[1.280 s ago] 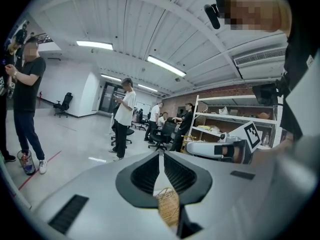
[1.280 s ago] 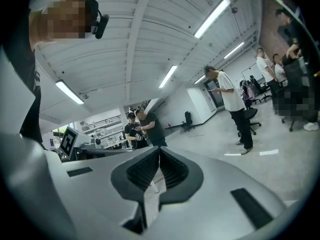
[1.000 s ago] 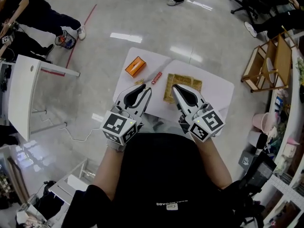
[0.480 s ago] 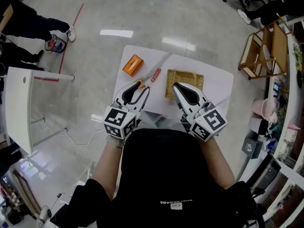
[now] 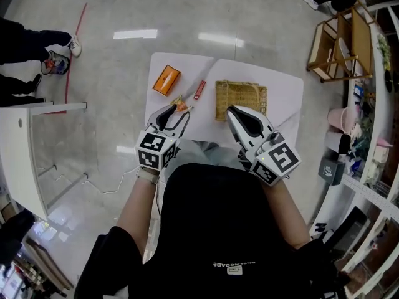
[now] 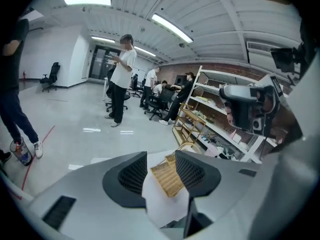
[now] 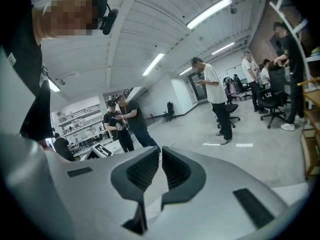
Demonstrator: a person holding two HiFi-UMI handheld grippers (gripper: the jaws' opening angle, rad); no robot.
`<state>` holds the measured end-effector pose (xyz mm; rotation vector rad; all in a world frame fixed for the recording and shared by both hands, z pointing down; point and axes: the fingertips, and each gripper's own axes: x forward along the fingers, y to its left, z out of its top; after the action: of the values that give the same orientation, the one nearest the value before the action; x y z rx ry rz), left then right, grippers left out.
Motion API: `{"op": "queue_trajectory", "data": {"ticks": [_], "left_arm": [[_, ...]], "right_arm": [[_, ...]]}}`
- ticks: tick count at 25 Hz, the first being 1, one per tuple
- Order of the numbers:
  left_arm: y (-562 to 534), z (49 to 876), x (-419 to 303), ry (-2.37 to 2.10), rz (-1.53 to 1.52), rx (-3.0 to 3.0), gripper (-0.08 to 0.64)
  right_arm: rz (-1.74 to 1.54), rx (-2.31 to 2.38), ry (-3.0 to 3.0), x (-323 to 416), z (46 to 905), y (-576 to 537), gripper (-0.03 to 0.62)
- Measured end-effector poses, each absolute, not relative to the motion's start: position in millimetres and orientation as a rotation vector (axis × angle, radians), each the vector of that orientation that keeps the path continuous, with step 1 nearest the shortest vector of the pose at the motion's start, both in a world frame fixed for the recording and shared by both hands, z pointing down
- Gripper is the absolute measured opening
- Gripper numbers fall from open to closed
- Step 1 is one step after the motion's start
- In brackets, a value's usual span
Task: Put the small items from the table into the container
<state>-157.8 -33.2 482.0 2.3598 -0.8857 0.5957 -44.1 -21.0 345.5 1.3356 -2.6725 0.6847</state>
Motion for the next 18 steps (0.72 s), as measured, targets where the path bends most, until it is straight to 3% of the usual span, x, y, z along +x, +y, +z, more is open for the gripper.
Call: {"op": "queue_trajectory", "data": {"ticks": [18], "left_arm": [[-30.8,647.4,-174.0,-0.707,0.913,2.182,0.170]], "right_arm": [[0.812,1.327,-2.524,-66.9,395.8,-27.0,0.011]]}}
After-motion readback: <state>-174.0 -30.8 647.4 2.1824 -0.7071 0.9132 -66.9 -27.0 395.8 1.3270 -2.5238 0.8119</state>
